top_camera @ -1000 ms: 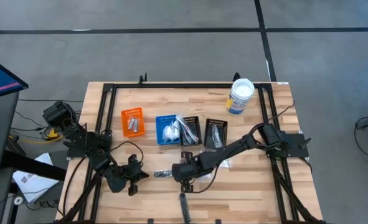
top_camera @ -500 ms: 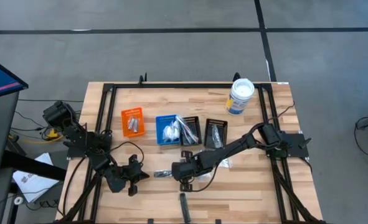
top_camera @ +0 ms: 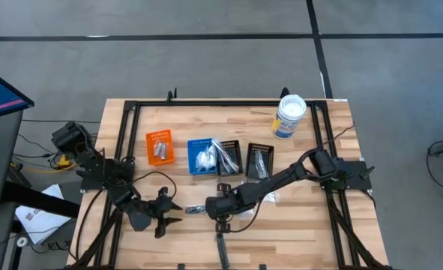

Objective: Pick & Place Travel size toiletries
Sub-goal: Put the black comb into the right black bin

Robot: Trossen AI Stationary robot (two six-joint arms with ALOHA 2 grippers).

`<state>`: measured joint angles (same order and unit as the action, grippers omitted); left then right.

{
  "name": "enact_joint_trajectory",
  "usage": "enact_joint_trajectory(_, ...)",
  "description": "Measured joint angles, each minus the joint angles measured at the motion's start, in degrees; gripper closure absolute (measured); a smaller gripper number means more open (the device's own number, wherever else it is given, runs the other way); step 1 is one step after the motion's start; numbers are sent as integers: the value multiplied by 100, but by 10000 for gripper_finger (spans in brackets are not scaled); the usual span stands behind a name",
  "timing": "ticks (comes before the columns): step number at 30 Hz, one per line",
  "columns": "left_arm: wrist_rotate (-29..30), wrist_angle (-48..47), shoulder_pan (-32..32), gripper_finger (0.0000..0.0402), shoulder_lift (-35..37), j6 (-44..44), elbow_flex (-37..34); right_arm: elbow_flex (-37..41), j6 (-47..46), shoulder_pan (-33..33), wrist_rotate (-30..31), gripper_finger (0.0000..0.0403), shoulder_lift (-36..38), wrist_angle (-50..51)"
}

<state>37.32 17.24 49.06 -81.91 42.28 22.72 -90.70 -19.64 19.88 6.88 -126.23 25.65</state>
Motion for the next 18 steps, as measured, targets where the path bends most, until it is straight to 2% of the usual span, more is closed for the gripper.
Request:
enact_joint_trajectory(7,0,59,0,166,0,0,0,-15,-119,0,-282,403,-215,-147)
enact_joint_trajectory(18,-2,89,-28,171,1,-154,0,-10,-159,4,-280,403,-223,-160)
